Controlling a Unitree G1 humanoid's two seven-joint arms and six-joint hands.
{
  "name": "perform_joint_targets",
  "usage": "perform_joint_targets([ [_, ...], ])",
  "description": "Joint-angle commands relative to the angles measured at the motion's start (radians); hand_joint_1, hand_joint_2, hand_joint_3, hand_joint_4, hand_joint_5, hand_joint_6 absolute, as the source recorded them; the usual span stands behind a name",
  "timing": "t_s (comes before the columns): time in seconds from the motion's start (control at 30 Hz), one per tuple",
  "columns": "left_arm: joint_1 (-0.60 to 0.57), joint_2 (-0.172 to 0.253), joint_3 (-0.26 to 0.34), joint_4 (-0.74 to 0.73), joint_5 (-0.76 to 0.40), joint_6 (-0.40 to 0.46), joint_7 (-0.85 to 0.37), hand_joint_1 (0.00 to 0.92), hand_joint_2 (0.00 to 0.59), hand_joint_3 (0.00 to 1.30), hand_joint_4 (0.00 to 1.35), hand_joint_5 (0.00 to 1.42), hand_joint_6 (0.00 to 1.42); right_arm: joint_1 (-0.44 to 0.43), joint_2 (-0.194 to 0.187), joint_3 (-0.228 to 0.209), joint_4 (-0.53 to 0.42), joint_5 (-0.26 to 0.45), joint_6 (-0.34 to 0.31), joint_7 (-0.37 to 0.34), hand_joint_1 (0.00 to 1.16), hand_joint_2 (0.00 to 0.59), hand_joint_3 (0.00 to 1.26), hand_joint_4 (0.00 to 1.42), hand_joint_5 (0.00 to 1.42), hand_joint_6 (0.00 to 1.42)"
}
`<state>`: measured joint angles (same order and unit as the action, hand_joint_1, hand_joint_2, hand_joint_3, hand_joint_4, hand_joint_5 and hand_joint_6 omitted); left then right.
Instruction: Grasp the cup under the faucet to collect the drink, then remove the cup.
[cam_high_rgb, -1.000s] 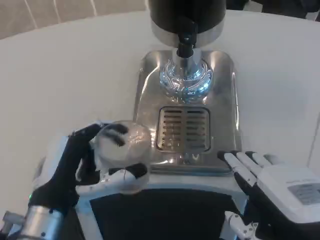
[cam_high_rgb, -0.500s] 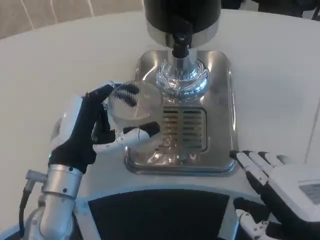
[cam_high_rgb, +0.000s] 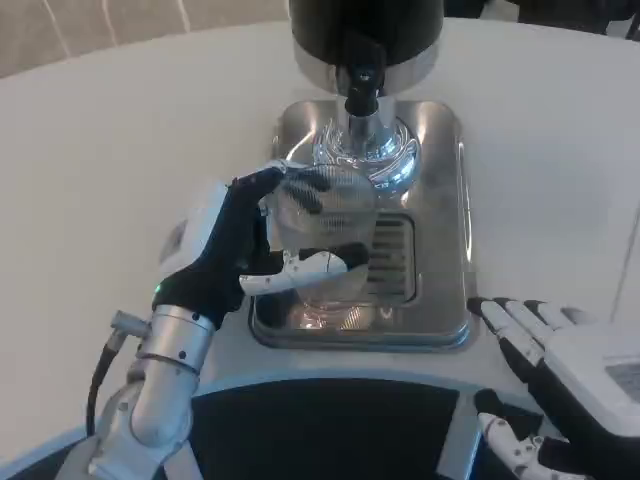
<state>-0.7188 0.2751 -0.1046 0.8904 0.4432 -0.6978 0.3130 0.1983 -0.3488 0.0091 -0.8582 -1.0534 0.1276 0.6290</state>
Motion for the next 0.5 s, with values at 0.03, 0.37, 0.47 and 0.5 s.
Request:
perform_joint_targets([
  [0.03,-0.047,-0.016,-0.021,0.048,0.009,-0.016,0.041,0.684,0.0,0.9,1.09,1.36,1.42,0.012,-0.005,-0.014,-0.004,0.022,0.002,0.012,0.15,0.582,0.0,0.0,0.0,0.0],
  [0.37,-0.136,-0.039,-0.08,0.141,0.064,0.056,0.13,0.661,0.0,0.88,1.01,1.25,1.39,0.037,-0.009,-0.036,-0.015,0.043,0.005,0.013,0.15,0.585,0.0,0.0,0.0,0.0],
  [0.47,-0.14,-0.029,-0.103,0.143,0.091,0.072,0.163,0.62,0.0,0.77,0.86,1.1,1.33,0.047,-0.01,-0.047,-0.017,0.052,0.005,0.009,0.15,0.583,0.0,0.0,0.0,0.0],
  [0.5,-0.141,-0.026,-0.111,0.141,0.101,0.079,0.171,0.574,0.0,0.69,0.77,1.03,1.3,0.049,-0.011,-0.049,-0.017,0.054,0.004,0.008,0.15,0.582,0.0,0.0,0.0,0.0],
])
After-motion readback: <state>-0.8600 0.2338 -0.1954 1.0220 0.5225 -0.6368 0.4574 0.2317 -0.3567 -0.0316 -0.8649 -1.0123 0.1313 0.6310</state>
